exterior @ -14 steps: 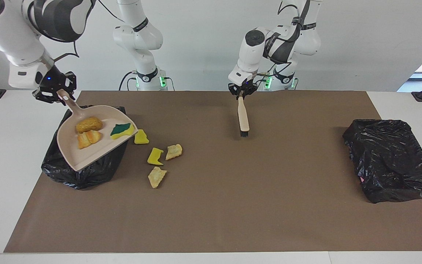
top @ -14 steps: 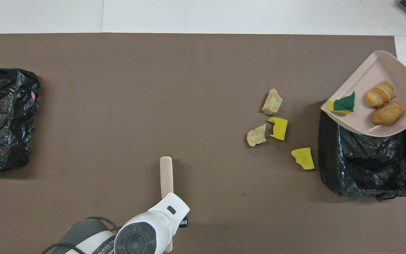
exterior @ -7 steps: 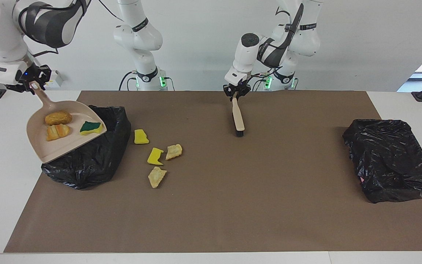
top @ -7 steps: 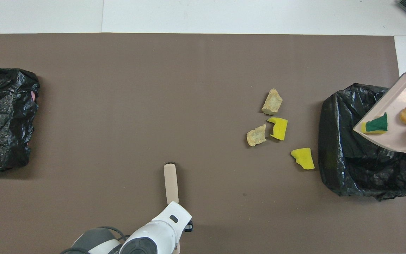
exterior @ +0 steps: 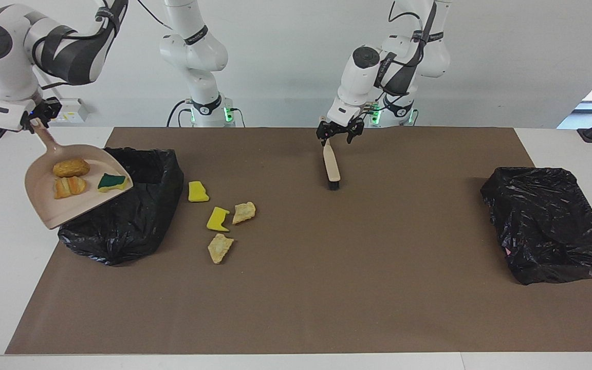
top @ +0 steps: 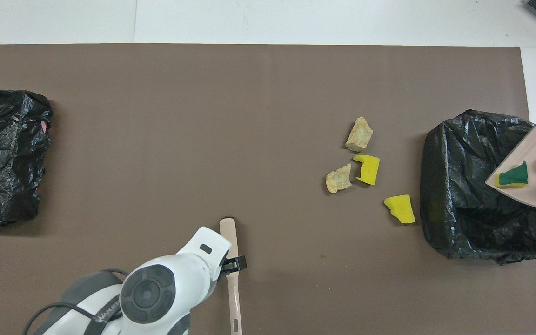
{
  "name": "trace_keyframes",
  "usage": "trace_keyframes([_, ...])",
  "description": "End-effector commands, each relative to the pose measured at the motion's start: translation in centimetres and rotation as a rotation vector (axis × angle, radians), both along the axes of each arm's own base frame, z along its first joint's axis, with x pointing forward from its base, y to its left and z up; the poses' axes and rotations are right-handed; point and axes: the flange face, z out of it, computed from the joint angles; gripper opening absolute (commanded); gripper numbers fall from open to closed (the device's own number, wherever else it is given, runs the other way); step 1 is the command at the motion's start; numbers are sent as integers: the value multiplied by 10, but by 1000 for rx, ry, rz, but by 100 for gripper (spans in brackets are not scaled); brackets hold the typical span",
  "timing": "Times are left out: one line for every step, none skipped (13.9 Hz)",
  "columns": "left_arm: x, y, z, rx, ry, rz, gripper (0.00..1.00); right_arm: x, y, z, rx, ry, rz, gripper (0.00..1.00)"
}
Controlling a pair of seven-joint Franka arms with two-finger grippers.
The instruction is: Sweep and dump trash in bin
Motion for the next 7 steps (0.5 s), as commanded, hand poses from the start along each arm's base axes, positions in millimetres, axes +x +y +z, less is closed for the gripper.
trace_keyframes([67,27,18,-6,30,-5,100,7,1,-7,-87,11,9,0])
trace_keyframes([77,30,23,-11,26,-54,100,11,0,-10,-125,32,29,0])
trace_keyframes([91,45,26,-10,8,-60,100,13,1,-9,-144,37,45,0])
trace_keyframes([105,60,34,9,-26,-98,100,16,6,-8,-158,41,59,0])
trace_keyframes([118,69,38,18,-49,-128,100,23,18,-6,-191,49,97,0])
trace_keyframes([134,77,45,14,-60,-139,100,26,20,-4,-220,55,114,0])
trace_keyframes([151,87,57,12,-52,-145,100,28,20,-3,-233,52,126,0])
